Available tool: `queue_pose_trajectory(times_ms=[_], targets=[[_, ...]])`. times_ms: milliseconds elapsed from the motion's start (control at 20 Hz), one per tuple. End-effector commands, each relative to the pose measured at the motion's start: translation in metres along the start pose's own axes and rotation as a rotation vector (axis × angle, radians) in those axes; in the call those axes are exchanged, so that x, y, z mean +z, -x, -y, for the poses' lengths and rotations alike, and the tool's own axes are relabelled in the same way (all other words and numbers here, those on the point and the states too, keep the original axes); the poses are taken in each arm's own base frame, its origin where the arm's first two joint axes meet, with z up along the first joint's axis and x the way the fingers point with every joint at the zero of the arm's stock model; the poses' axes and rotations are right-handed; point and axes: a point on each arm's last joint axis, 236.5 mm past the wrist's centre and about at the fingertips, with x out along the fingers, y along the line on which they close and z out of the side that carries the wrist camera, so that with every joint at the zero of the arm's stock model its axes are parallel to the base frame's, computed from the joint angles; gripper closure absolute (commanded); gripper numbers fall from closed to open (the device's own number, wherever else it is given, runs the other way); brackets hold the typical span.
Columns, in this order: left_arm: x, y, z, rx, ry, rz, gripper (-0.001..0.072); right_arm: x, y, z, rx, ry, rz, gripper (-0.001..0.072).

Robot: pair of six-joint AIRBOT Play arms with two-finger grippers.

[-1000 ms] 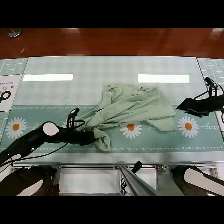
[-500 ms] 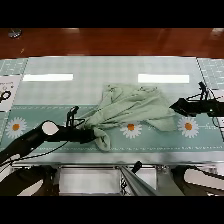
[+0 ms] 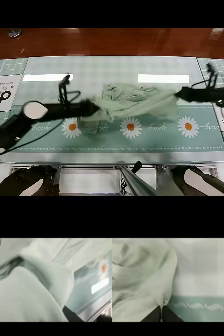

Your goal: Fold the shirts.

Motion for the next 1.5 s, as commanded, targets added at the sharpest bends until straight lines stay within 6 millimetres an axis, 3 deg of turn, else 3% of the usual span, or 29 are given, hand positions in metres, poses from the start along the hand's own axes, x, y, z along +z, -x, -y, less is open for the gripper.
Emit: queue_pose_trajectory(times_ms=[0, 150, 250, 350, 450, 550, 650, 800, 1050, 1250, 1350, 1450], targets=[[0.093, 0.078, 0.086, -0.124, -0.151, 0.285, 0.0682, 0.085, 0.105, -0.074, 0.017, 0.200, 0.331, 0.0683], [0.152, 0.197, 0.181, -0.237, -0.349, 0.585, 0.0682, 0.131, 0.221, -0.148, 0.011, 0.381, 0.624, 0.0684], [0.167, 0.284, 0.236, -0.283, -0.475, 0.790, 0.0682, 0.140, 0.285, -0.188, 0.023, 0.430, 0.777, 0.0683], [0.166, 0.358, 0.275, -0.288, -0.583, 0.960, 0.0682, 0.137, 0.338, -0.223, 0.045, 0.463, 0.892, 0.0683], [0.153, 0.405, 0.298, -0.274, -0.665, 1.058, 0.0682, 0.128, 0.373, -0.242, 0.045, 0.480, 0.961, 0.0683], [0.136, 0.419, 0.305, -0.262, -0.708, 1.065, 0.0682, 0.121, 0.394, -0.249, 0.028, 0.471, 0.999, 0.0684], [0.118, 0.403, 0.297, -0.252, -0.682, 0.952, 0.0682, 0.110, 0.399, -0.251, 0.018, 0.459, 0.992, 0.0683], [0.088, 0.351, 0.259, -0.161, -0.591, 0.662, 0.0682, 0.080, 0.368, -0.238, -0.013, 0.451, 0.805, 0.0683], [0.046, 0.268, 0.178, -0.038, -0.419, 0.279, 0.0681, 0.019, 0.288, -0.169, -0.138, 0.375, 0.281, 0.0683], [0.018, 0.186, 0.092, 0.038, -0.221, 0.059, 0.0681, -0.029, 0.219, -0.125, -0.152, 0.320, -0.110, 0.0683], [-0.004, 0.142, 0.040, 0.081, -0.102, -0.021, 0.0681, -0.039, 0.176, -0.099, -0.174, 0.284, -0.206, 0.0683], [-0.020, 0.110, -0.003, 0.120, -0.005, -0.043, 0.0681, -0.036, 0.131, -0.074, -0.197, 0.249, -0.228, 0.0683]])
